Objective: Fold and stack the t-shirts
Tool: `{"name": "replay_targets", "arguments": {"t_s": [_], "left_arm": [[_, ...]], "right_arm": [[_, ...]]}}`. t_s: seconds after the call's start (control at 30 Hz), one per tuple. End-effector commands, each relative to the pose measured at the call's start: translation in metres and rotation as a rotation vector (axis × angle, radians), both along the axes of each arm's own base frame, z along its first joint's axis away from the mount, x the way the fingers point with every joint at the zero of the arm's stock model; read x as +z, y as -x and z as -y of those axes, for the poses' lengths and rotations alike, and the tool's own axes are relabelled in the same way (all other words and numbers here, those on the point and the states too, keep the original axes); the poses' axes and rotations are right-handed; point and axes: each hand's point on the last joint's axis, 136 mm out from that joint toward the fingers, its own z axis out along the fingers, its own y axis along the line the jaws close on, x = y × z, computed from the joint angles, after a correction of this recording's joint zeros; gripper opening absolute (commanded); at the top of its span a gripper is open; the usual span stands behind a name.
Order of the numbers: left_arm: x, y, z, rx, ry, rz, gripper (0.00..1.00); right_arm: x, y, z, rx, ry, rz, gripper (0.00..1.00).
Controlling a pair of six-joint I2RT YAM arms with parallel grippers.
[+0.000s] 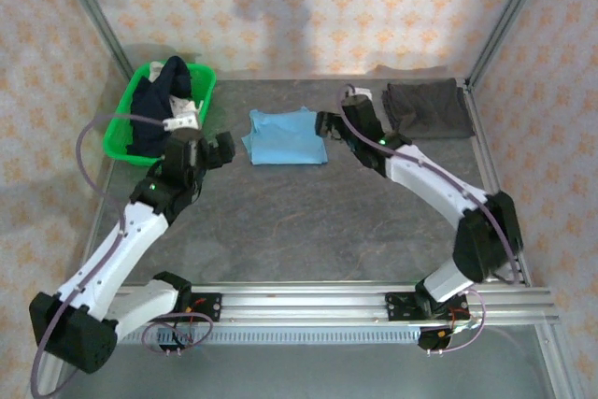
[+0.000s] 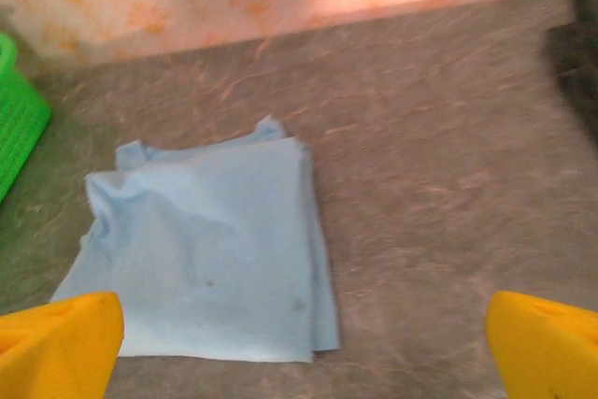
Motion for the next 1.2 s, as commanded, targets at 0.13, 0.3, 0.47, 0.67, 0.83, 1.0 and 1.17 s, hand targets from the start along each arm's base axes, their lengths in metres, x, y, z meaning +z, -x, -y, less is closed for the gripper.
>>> {"name": "replay_targets", "arguments": {"t_s": [0.13,0.3,0.47,0.67,0.83,1.0,1.17], "left_arm": [[-0.051,0.024,-0.068,0.295,-0.282,0.035,1.00],[-0.106,0.019,-0.083,0.278,-0.344,0.012,1.00],[-0.112,0.011,-0.094,0.274,-0.277,0.055,1.00],[-0.116,-0.005,-0.095,0.173,-0.228,0.071,1.00],[-0.116,-0.018,-0.100,0.146,-0.206,0.099,1.00],[-0.123,-0.040,-0.089,0.051,-0.166,0.039,1.00],[-0.130,-0.046,-0.078,0.005,-0.116,0.158,1.00]], "right_arm": [[-0.017,0.040,0.130,-0.403,0.171,0.130,1.00],[-0.031,0.074,0.188,-0.544,0.300,0.212,1.00],[-0.071,0.098,0.236,-0.672,0.397,0.176,1.00],[-0.093,0.098,0.254,-0.729,0.281,0.193,1.00],[-0.091,0.081,0.258,-0.724,0.333,0.239,1.00],[-0.099,0.056,0.261,-0.721,0.316,0.259,1.00],[-0.108,0.042,0.263,-0.689,0.309,0.224,1.00]]}}
